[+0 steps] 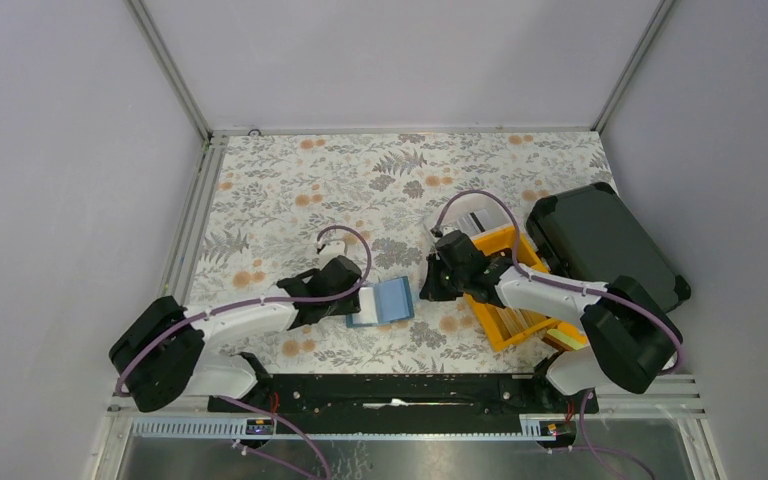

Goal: Put the credit cards into the card holder
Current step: Open the card holder at the center of the board.

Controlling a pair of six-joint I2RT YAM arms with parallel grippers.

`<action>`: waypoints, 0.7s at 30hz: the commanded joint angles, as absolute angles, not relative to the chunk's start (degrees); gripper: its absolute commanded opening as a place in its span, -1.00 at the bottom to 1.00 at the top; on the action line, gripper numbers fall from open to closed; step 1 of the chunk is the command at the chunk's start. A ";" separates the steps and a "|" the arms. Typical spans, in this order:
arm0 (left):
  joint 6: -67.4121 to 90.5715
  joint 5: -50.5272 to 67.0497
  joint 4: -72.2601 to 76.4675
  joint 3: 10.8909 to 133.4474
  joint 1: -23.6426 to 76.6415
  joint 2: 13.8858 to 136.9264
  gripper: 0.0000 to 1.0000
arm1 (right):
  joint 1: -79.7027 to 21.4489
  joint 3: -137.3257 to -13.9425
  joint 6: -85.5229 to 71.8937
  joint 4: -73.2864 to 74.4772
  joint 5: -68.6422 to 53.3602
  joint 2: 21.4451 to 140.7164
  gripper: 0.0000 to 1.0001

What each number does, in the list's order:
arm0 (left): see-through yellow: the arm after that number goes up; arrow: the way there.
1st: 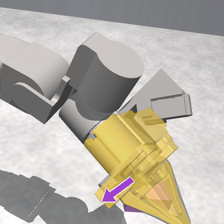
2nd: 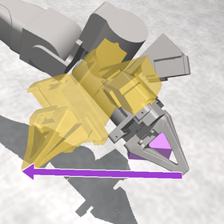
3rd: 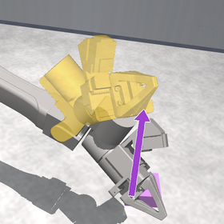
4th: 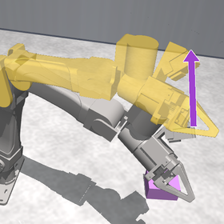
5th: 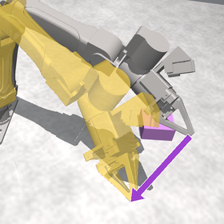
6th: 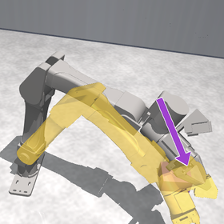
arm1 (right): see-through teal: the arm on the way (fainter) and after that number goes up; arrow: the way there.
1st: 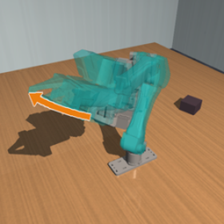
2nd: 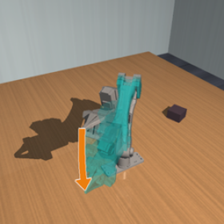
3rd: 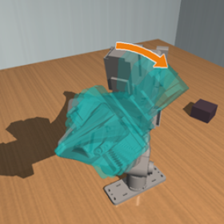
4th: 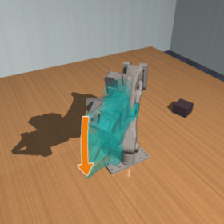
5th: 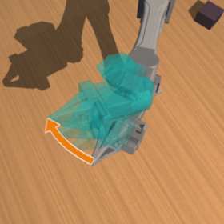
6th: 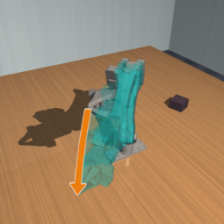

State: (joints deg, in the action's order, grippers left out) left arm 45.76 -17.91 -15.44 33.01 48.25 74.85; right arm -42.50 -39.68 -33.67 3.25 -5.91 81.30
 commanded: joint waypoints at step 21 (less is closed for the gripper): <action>48.01 -0.48 3.41 21.33 40.09 64.28 -0.36 | -42.98 -40.76 -32.87 2.27 -3.13 86.23 -1.00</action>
